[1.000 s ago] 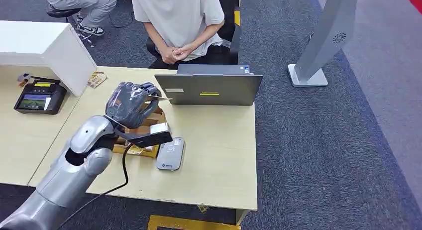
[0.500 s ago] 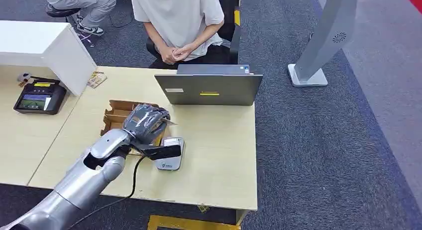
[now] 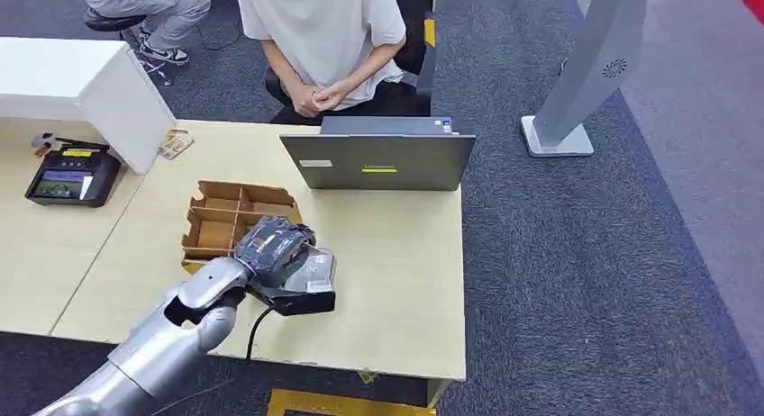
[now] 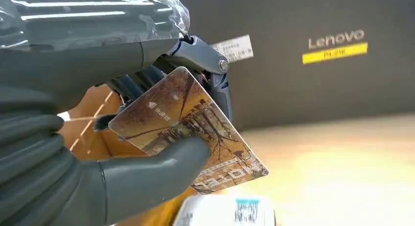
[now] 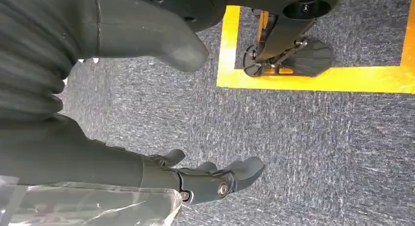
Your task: Pass the card to the sensor for recognition and then transmit it.
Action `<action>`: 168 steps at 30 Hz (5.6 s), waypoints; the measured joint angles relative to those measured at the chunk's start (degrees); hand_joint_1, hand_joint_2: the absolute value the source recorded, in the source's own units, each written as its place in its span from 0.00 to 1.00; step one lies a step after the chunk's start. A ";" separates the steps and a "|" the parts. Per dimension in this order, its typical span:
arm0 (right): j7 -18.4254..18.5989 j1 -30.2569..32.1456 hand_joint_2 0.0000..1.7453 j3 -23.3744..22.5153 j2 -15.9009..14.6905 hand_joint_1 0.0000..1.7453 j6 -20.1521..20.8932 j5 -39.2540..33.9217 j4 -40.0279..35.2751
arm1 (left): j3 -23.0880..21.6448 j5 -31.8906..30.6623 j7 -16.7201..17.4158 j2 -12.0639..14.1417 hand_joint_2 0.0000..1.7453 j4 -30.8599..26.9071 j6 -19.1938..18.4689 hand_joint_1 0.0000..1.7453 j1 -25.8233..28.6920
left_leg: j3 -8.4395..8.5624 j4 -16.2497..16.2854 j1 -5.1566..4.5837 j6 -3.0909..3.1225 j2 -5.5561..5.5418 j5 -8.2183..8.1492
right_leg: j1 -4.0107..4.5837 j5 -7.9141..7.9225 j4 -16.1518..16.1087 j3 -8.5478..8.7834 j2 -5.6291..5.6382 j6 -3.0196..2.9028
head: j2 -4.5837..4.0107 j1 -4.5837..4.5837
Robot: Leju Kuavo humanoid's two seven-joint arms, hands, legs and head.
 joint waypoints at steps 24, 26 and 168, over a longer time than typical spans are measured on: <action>0.24 0.06 1.00 0.00 0.04 0.00 0.00 0.20 0.26 | -0.98 -1.22 1.92 0.31 1.00 0.48 -1.53 1.00 0.96 | 0.00 0.00 0.00 0.00 0.00 0.00 | 0.00 0.00 0.00 0.00 0.00 0.00 | 0.00 0.00; 0.28 0.06 1.00 0.00 0.04 0.00 -0.02 0.28 0.26 | -1.00 -1.24 2.16 0.31 1.00 0.50 -1.73 1.00 0.96 | 0.00 0.00 0.00 0.00 0.00 0.00 | 0.00 0.00 0.00 0.00 0.00 0.00 | 0.00 0.00; 2.05 0.69 1.00 2.21 1.90 0.00 -4.15 3.28 0.50 | 15.13 -8.94 0.11 6.45 1.00 -30.56 18.97 0.00 25.67 | 0.07 -0.07 -0.05 0.00 0.34 -0.26 | -0.06 -0.22 0.03 -0.03 0.29 0.02 | 0.00 -0.04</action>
